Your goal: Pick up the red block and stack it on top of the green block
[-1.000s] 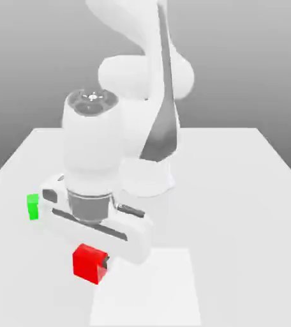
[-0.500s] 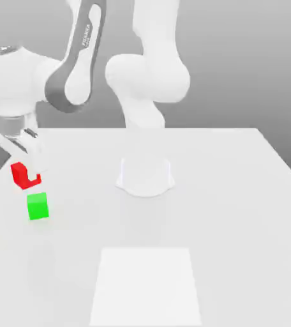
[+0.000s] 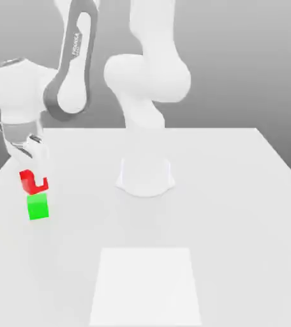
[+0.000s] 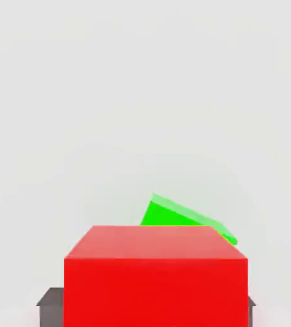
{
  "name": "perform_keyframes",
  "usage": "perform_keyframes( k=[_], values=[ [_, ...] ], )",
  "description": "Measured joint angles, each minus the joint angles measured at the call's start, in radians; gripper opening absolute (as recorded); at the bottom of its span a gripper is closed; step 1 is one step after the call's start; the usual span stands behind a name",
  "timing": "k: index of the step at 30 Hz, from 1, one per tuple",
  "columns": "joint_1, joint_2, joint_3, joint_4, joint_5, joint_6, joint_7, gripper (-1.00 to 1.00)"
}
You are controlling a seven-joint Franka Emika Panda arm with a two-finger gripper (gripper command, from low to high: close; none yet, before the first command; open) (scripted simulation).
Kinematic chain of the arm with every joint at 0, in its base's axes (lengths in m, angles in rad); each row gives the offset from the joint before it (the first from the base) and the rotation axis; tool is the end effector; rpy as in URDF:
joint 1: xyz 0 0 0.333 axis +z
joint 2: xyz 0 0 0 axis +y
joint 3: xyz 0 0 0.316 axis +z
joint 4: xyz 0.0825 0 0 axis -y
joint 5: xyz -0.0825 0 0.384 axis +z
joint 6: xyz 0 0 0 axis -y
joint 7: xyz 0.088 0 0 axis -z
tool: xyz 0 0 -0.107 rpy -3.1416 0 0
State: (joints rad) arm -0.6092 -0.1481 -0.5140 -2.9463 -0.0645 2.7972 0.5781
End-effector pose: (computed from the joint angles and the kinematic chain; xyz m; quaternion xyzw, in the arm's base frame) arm 0.1538 -0.2894 0.2111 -0.6838 0.7292 0.0017 0.0271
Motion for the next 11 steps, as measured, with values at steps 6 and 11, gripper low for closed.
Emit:
perform_keyframes(
  k=[6, 11],
  values=[
    [0.037, 0.059, -0.015, 0.002, 0.073, 0.047, -0.050, -1.00],
    [0.058, 0.103, -0.021, 0.003, 0.121, 0.085, -0.083, -1.00]
  ],
)
